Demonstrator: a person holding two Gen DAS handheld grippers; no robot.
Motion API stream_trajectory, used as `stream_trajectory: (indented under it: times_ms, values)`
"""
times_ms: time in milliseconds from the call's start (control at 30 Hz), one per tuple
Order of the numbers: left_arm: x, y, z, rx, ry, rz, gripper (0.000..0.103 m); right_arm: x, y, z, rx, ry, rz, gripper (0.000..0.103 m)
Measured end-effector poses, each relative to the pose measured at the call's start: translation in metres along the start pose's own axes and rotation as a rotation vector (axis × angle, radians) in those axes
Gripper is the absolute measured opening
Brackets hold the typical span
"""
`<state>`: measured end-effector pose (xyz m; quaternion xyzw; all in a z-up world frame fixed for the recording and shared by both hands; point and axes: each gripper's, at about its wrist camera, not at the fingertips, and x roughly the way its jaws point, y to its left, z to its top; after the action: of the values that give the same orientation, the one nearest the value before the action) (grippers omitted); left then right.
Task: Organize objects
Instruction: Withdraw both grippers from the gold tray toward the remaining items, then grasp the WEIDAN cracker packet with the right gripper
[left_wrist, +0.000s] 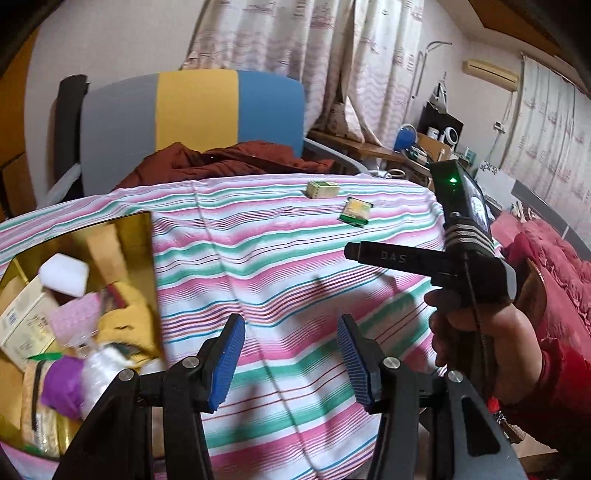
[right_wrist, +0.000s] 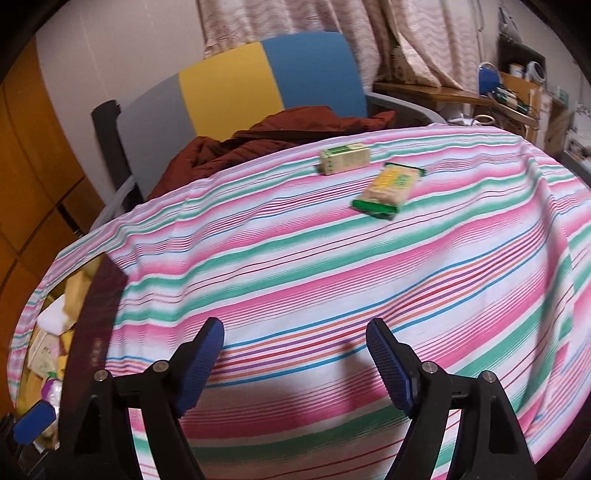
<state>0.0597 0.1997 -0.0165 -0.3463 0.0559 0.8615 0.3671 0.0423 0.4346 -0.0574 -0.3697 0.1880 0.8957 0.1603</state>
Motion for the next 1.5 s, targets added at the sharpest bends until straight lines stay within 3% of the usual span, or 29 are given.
stream_trajectory:
  times_ms: [300, 600, 767, 833, 900, 967, 1033, 1167, 1367, 1500]
  values:
    - [0.025, -0.02, 0.008, 0.037, 0.043, -0.033, 0.053, 0.026, -0.04, 0.031, 0.045, -0.014, -0.088, 0.083]
    - [0.038, -0.026, 0.014, 0.067, 0.065, -0.034, 0.053, 0.08, -0.07, 0.103, 0.109, -0.046, -0.203, 0.083]
    - [0.047, -0.021, 0.019, 0.053, 0.087, -0.026, 0.053, 0.119, -0.074, 0.127, 0.135, 0.001, -0.235, 0.082]
    - [0.053, -0.022, 0.022, 0.057, 0.094, -0.024, 0.053, 0.132, -0.076, 0.132, 0.134, 0.018, -0.245, 0.076]
    - [0.058, -0.024, 0.027, 0.066, 0.096, -0.028, 0.053, 0.141, -0.079, 0.133, 0.111, 0.036, -0.262, 0.071]
    - [0.066, -0.026, 0.033, 0.074, 0.099, -0.034, 0.053, 0.138, -0.079, 0.133, 0.096, 0.024, -0.248, 0.054]
    - [0.074, -0.028, 0.041, 0.079, 0.102, -0.038, 0.053, 0.135, -0.08, 0.131, 0.054, 0.03, -0.229, 0.051]
    - [0.093, -0.035, 0.064, 0.1, 0.092, -0.051, 0.053, 0.122, -0.089, 0.121, -0.004, 0.039, -0.216, 0.05]
    - [0.146, -0.051, 0.103, 0.172, 0.11, -0.05, 0.063, 0.099, -0.131, 0.106, 0.081, 0.01, -0.195, 0.05]
    - [0.196, -0.058, 0.133, 0.204, 0.16, -0.057, 0.066, 0.095, -0.136, 0.1, 0.107, -0.021, -0.171, 0.05]
